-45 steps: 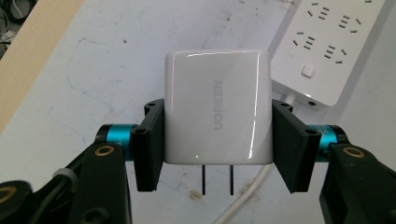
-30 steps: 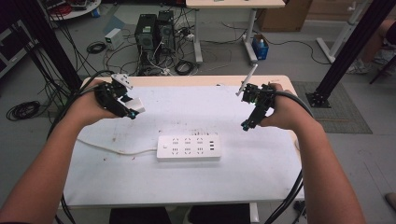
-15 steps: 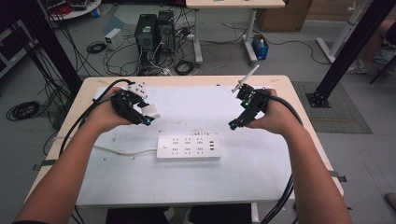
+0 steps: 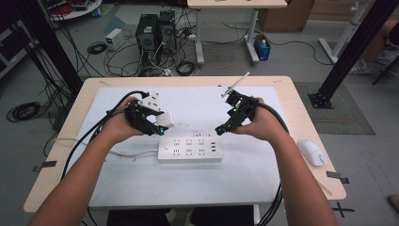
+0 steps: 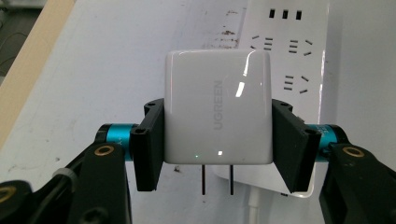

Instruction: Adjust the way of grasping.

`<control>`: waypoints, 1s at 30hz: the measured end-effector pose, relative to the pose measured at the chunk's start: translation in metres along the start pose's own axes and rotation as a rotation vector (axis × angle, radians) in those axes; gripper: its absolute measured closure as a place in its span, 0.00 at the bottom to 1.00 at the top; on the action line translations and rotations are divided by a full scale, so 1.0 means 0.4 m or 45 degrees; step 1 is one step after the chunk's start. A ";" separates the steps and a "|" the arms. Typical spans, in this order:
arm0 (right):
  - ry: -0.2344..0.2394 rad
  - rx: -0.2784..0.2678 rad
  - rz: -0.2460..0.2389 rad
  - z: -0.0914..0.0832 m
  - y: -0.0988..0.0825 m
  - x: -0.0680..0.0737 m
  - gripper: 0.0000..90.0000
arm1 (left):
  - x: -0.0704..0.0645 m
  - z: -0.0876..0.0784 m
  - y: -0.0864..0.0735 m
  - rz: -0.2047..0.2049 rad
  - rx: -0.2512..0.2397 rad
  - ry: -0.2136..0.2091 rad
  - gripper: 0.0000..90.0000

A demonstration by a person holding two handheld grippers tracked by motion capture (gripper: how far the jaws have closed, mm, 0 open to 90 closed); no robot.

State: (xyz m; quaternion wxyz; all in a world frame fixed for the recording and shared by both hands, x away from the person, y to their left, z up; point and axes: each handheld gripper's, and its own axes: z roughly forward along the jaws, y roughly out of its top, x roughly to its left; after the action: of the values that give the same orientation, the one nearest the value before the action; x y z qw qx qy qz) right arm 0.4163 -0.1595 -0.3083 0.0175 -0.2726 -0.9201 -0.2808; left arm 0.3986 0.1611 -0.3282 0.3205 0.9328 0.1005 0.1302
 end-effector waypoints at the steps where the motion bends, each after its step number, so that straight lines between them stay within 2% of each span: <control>1: 0.009 -0.006 0.000 0.005 0.001 0.001 0.01 | -0.003 0.006 -0.001 0.000 -0.002 -0.005 0.47; 7: 0.042 -0.019 0.018 0.027 0.010 0.008 0.01 | -0.019 0.029 0.000 0.013 -0.029 -0.004 0.47; 11: 0.125 -0.071 0.045 0.045 0.018 0.008 0.01 | -0.029 0.033 0.009 0.047 -0.071 0.005 0.47; 17: 0.177 -0.110 0.075 0.067 0.027 0.012 0.02 | -0.043 0.036 0.017 0.063 -0.130 0.020 0.47; 19: 0.213 -0.127 0.098 0.085 0.034 0.014 0.02 | -0.050 0.040 0.019 0.087 -0.132 0.025 0.47; 23: 0.289 -0.166 0.131 0.107 0.044 0.015 0.02 | -0.059 0.044 0.023 0.099 -0.136 0.038 0.47; 30: 0.356 -0.209 0.206 0.136 0.054 0.017 0.02 | -0.078 0.051 0.028 0.134 -0.150 0.065 0.47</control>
State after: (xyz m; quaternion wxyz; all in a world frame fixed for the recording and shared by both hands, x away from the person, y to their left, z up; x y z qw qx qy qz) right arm 0.4281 -0.1126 -0.3419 0.1453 -0.3045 -0.8577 -0.3879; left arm 0.3766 0.1321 -0.3424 0.3650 0.9127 0.0517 0.1763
